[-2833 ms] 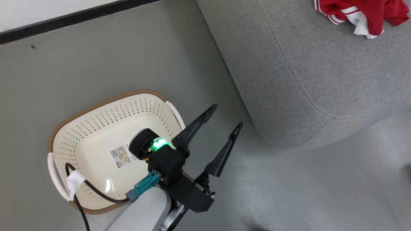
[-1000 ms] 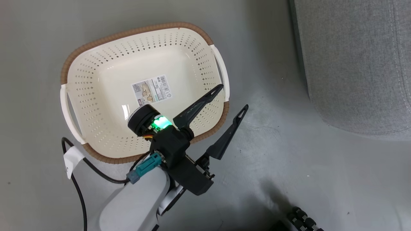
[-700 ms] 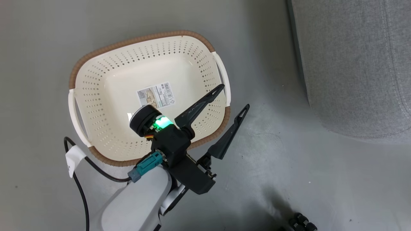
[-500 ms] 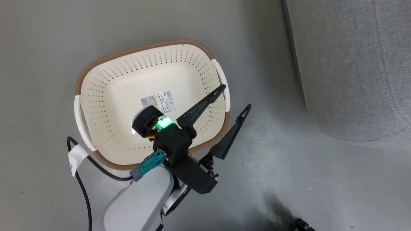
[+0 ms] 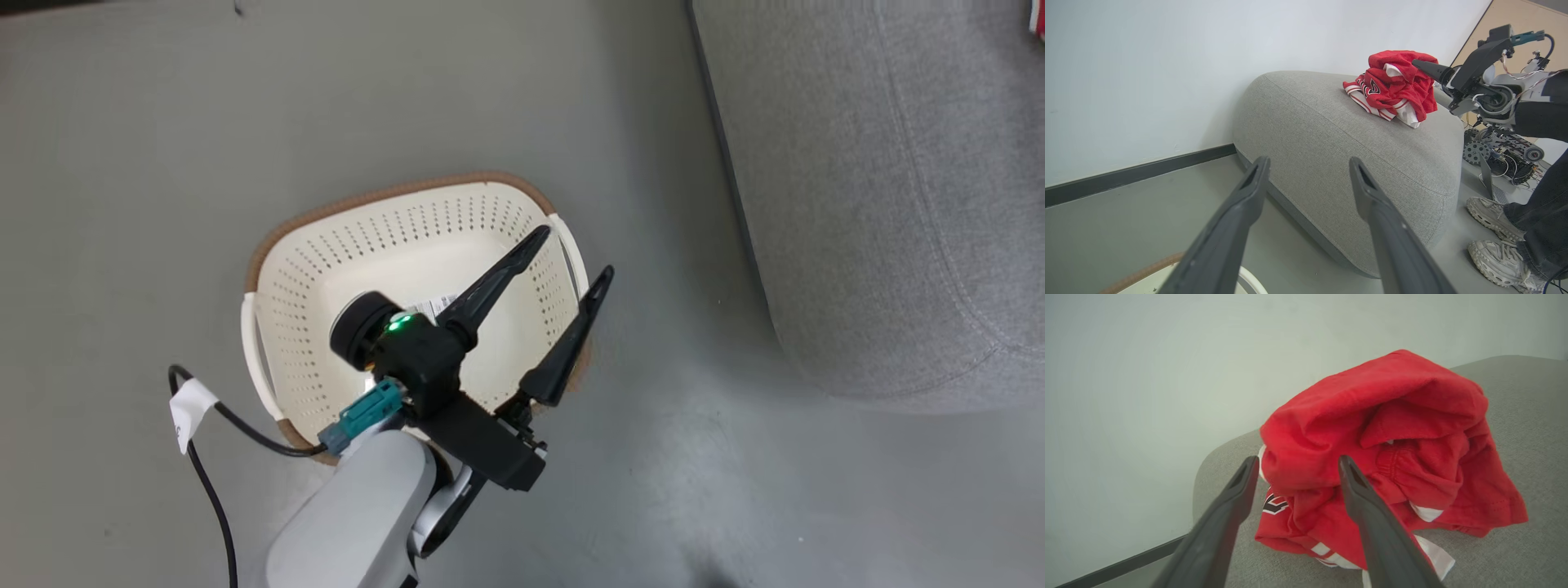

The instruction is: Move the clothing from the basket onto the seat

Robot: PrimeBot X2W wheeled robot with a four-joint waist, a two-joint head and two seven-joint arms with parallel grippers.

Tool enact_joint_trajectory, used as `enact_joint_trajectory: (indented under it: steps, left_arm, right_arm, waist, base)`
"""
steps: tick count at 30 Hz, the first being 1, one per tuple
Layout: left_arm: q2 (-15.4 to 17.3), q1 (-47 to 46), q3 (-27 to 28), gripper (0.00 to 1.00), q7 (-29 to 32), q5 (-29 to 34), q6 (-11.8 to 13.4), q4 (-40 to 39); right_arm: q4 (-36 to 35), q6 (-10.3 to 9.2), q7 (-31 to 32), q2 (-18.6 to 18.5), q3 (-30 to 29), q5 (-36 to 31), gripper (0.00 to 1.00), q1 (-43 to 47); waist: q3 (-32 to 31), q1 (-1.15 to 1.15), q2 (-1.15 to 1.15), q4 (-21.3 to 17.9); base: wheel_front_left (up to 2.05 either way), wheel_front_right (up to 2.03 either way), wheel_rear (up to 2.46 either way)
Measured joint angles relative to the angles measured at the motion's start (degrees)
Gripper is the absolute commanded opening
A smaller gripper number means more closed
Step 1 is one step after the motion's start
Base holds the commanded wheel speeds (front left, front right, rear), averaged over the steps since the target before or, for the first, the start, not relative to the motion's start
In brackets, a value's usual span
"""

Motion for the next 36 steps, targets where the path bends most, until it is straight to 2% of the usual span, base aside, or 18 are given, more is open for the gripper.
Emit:
enact_joint_trajectory:
  steps: [5, 12, 25, 36]
  left_arm:
    - [-0.5, 2.5, 2.9, 1.00, 0.0, -0.8, -0.2, 1.4]
    - [-1.3, 4.8, 5.5, 1.00, 0.0, -1.2, 0.7, 3.0]
    - [-1.6, 8.9, 11.8, 1.00, 0.0, -1.2, 4.2, 5.1]
    - [0.0, 13.2, 18.1, 1.00, 0.0, -1.1, 7.9, 6.4]
  right_arm:
    - [-2.9, 0.54, 0.0, 2.9, 1.3, -1.0, 1.00, 4.0]
    - [-6.6, 1.04, 0.0, 4.5, 2.2, -1.9, 1.00, 8.7]
    - [-12.7, 2.03, 0.0, 9.1, 4.9, -2.1, 1.00, 15.2]
    - [-14.8, 2.13, 0.0, 12.4, 8.2, -4.8, 1.00, 20.6]
  waist:
    - [-3.5, 0.00, 0.00, 1.0]
    - [-8.4, 0.00, 0.00, 2.8]
    - [-15.8, 0.00, 0.00, 7.5]
    - [-21.5, 0.00, 0.00, 10.3]
  base:
    - [0.00, 0.00, 0.00]
    - [0.00, 0.00, 0.00]
    - [0.00, 0.00, 0.00]
    - [0.00, 0.00, 0.00]
